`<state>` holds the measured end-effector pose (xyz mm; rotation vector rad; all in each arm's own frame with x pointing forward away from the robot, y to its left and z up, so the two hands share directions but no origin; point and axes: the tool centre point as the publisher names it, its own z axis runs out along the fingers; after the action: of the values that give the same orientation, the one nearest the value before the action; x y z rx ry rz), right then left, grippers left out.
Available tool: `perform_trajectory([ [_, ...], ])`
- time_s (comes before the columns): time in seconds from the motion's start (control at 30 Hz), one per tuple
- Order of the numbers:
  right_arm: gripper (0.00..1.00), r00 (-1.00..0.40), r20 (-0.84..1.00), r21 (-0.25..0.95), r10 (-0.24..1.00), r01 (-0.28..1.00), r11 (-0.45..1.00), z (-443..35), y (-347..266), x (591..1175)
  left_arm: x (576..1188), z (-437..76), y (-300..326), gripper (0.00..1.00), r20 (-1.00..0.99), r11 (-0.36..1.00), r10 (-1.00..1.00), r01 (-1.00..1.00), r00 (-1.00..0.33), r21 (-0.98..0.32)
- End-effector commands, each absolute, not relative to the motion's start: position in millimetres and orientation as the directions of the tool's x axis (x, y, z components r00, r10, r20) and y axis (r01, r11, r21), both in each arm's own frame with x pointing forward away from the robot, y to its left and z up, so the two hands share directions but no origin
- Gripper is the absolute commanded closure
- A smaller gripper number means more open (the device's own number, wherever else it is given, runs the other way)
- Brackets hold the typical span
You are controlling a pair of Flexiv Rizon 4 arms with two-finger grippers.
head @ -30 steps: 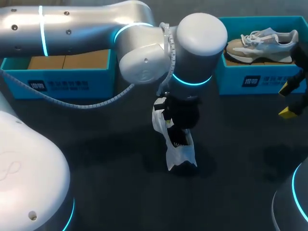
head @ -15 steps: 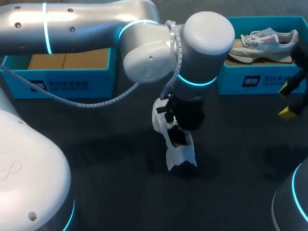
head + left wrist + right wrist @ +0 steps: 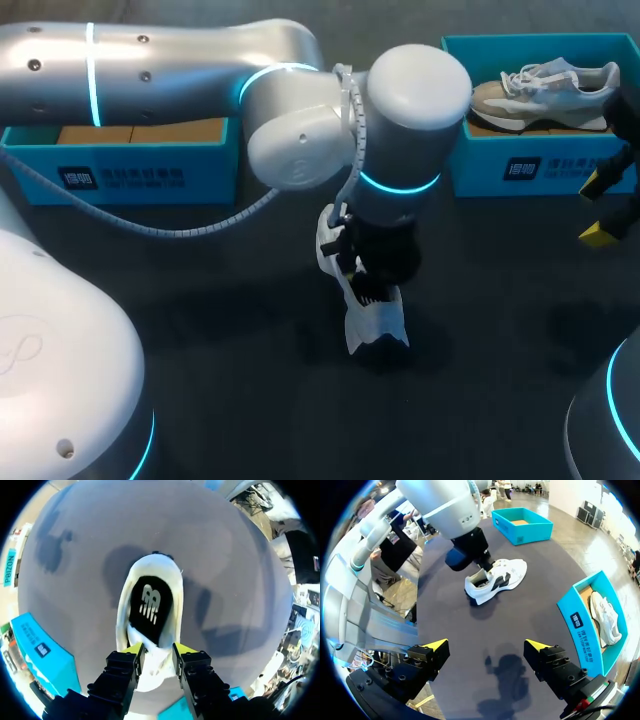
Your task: Take the shoe out of the shoebox, open the shoe tongue, remove and reinsert the insole, then place the shoe into the shoebox
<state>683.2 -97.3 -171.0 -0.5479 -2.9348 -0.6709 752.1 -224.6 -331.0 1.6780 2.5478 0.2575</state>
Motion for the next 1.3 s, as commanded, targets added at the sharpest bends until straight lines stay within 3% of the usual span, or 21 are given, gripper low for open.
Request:
perform_trajectory([
  [0.03,0.0,-0.932,0.16,0.401,0.326,0.363,0.841,-171,-97,685,754,-322,-218,0.64,0.001,0.403,0.912,0.895,-0.411,0.192],
  [0.57,0.0,-0.932,0.16,0.401,0.326,0.363,0.841,-171,-97,685,753,-346,-229,0.6,0.006,0.344,0.936,0.918,-0.352,0.196],
  [1.07,0.0,-0.932,0.16,0.401,0.326,0.363,0.841,-171,-97,685,750,-295,-216,0.58,0.009,0.571,0.816,0.81,-0.577,0.135],
  [1.13,0.0,-0.932,0.16,0.401,0.326,0.363,0.841,-171,-97,685,747,-292,-213,0.52,0.004,0.591,0.803,0.796,-0.596,0.13],
  [1.17,0.0,-0.932,0.16,0.401,0.326,0.363,0.841,-171,-97,685,746,-291,-212,0.4,0.007,0.594,0.8,0.795,-0.6,0.122],
  [1.23,0.0,-0.932,0.16,0.401,0.326,0.363,0.841,-171,-97,685,745,-289,-210,0.0,-0.005,0.587,0.809,0.806,-0.588,0.07],
  [1.3,0.0,-0.932,0.16,0.401,0.326,0.363,0.841,-171,-97,685,745,-288,-209,0.0,-0.006,0.568,0.823,0.822,-0.569,0.039],
])
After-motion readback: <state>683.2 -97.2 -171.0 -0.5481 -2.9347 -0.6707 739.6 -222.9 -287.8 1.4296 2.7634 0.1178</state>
